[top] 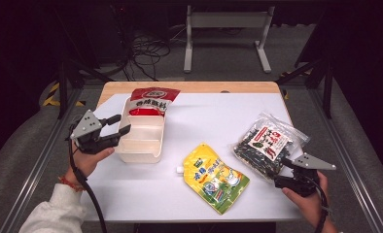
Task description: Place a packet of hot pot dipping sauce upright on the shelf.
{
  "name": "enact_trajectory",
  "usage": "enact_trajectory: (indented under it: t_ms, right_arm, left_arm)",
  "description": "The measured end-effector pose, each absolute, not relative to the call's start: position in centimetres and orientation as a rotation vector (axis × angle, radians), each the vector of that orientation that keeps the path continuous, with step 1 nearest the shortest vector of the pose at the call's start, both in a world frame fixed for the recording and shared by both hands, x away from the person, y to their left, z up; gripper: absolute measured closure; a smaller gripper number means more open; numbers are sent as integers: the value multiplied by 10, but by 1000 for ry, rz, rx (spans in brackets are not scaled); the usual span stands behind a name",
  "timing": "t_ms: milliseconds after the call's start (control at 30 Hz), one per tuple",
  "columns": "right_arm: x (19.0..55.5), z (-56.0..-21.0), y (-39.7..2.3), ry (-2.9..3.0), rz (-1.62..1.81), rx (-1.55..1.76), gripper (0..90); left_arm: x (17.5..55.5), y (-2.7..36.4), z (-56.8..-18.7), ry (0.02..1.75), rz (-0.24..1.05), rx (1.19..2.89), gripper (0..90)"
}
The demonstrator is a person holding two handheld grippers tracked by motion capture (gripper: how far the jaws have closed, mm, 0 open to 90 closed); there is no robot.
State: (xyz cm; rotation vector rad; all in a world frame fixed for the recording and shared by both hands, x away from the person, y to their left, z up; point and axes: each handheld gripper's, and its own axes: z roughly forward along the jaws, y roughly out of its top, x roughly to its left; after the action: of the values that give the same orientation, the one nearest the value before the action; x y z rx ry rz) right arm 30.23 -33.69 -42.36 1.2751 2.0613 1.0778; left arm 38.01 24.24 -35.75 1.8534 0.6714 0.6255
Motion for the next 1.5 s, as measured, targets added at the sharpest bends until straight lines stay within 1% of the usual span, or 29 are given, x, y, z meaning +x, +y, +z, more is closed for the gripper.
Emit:
enact_trajectory:
  t_ms: [33, 133, 200, 267, 333, 433, 467, 567, 700, 800, 933, 1233, 1300, 1367, 1467, 1500]
  right_arm:
    - [304, -424, -340, 2050, 1087, 1301, 278]
    - [310, -427, -353, 2005, 1076, 1364, 269]
    - [314, -430, -363, 1970, 1097, 1417, 257]
    - [317, -432, -370, 1950, 1107, 1463, 257]
    - [321, -436, -375, 1957, 1116, 1490, 266]
    - [328, -442, -379, 1966, 1087, 1517, 247]
    - [330, -443, -380, 1967, 1083, 1530, 217]
    - [334, -445, -383, 1942, 1098, 1568, 196]
    - [344, -451, -386, 1933, 1145, 1662, 110]
    - [350, -453, -385, 1935, 1152, 1685, 82]
    - [355, -453, -382, 1944, 1143, 1696, 71]
    - [369, -450, -373, 2043, 1163, 1660, 139]
    - [374, -449, -370, 2075, 1159, 1653, 169]
    - [380, -446, -367, 2120, 1136, 1662, 224]
    - [386, -445, -366, 2186, 1169, 1666, 370]
    - [387, -445, -366, 2194, 1181, 1673, 391]
  left_arm:
    - [372, 241, -359, 664, 630, 1850, 440]
    - [348, 235, -368, 644, 627, 1870, 364]
    - [336, 231, -376, 635, 626, 1892, 340]
    - [323, 226, -385, 633, 574, 1900, 308]
    - [309, 220, -396, 626, 554, 1933, 281]
    - [295, 213, -413, 599, 534, 1977, 259]
    - [293, 212, -419, 588, 520, 1993, 254]
    - [292, 211, -435, 590, 491, 2032, 249]
    - [302, 210, -449, 630, 471, 2089, 238]
    - [305, 209, -451, 634, 457, 2096, 233]
    - [306, 205, -452, 618, 452, 2114, 227]
    - [308, 197, -455, 592, 428, 2158, 212]
    - [309, 196, -456, 592, 418, 2156, 211]
    - [308, 195, -455, 592, 417, 2157, 211]
    - [308, 193, -455, 584, 410, 2161, 211]
    - [308, 193, -456, 580, 408, 2164, 211]
